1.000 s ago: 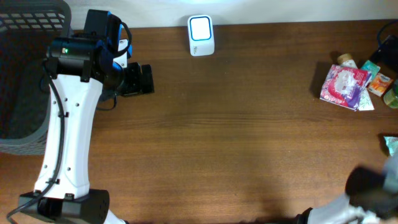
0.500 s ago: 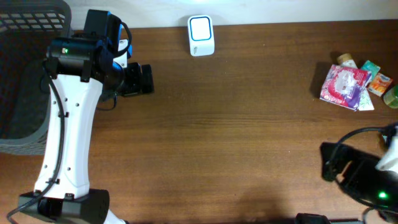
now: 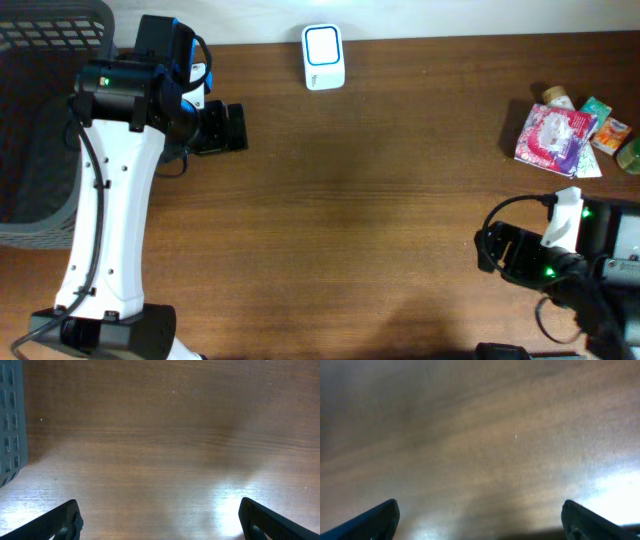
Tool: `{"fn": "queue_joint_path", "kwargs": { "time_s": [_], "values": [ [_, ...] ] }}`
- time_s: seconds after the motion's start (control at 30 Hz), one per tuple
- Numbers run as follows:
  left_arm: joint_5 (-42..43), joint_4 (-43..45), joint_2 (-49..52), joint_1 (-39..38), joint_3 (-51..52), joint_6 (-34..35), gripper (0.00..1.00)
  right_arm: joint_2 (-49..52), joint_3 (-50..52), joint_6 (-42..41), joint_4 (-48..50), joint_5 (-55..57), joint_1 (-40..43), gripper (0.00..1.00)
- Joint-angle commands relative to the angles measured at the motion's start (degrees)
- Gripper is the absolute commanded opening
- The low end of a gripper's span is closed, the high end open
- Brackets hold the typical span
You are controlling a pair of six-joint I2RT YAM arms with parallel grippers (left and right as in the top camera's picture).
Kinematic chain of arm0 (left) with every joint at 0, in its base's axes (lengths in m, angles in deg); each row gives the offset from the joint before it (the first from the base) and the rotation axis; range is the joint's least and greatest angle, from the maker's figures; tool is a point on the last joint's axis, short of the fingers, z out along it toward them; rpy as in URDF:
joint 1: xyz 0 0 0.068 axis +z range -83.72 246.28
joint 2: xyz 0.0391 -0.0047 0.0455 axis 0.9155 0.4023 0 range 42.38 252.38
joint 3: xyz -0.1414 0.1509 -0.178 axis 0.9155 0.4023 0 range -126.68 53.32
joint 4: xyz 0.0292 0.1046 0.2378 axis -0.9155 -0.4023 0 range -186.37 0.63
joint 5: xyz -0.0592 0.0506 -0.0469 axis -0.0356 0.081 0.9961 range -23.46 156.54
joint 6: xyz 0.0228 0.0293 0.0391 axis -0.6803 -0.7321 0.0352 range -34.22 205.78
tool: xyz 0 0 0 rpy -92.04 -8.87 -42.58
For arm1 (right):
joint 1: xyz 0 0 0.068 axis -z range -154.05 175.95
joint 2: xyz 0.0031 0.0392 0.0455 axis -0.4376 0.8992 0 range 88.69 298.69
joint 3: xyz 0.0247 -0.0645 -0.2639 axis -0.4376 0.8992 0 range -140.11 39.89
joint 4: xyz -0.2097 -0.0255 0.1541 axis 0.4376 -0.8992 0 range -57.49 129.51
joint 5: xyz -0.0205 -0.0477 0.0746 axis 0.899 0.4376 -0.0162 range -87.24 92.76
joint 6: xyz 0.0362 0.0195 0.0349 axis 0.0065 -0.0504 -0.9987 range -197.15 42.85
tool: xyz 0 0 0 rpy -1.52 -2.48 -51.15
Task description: Scan the item barcode
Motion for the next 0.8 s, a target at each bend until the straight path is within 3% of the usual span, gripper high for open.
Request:
{"fn": "queue_joint_path", "kwargs": {
  "time_s": [0.0, 0.17, 0.37, 0.43, 0.57, 0.77],
  "values": [
    [-0.2, 0.0, -0.1, -0.2, -0.2, -0.9, 0.99, -9.4, 12.9, 5.5, 11.2, 0.0, -1.3, 0.99],
    [-0.2, 0.0, -0.1, -0.2, -0.2, -0.9, 0.99, -26.3, 34.7, 8.6, 37.0, -0.8, -3.6, 0.99],
    [-0.2, 0.0, -0.1, -0.2, -0.2, -0.9, 0.99, -39.6, 53.4, 11.5, 61.8, -2.2, -3.6, 0.99],
    [-0.2, 0.0, -0.1, -0.2, -0.2, -0.9, 0.99, -42.2, 57.1, 17.4, 65.9, -5.3, -3.6, 0.99],
    [-0.2, 0.0, -0.1, -0.2, -0.2, -0.9, 0.99, -46.2, 61.0, 19.1, 69.5, -5.3, -3.6, 0.99],
    [-0.2, 0.0, -0.1, -0.2, -0.2, -0.9, 0.99, -48.0, 69.7, 21.6, 85.2, -5.3, -3.6, 0.99]
  ]
}}
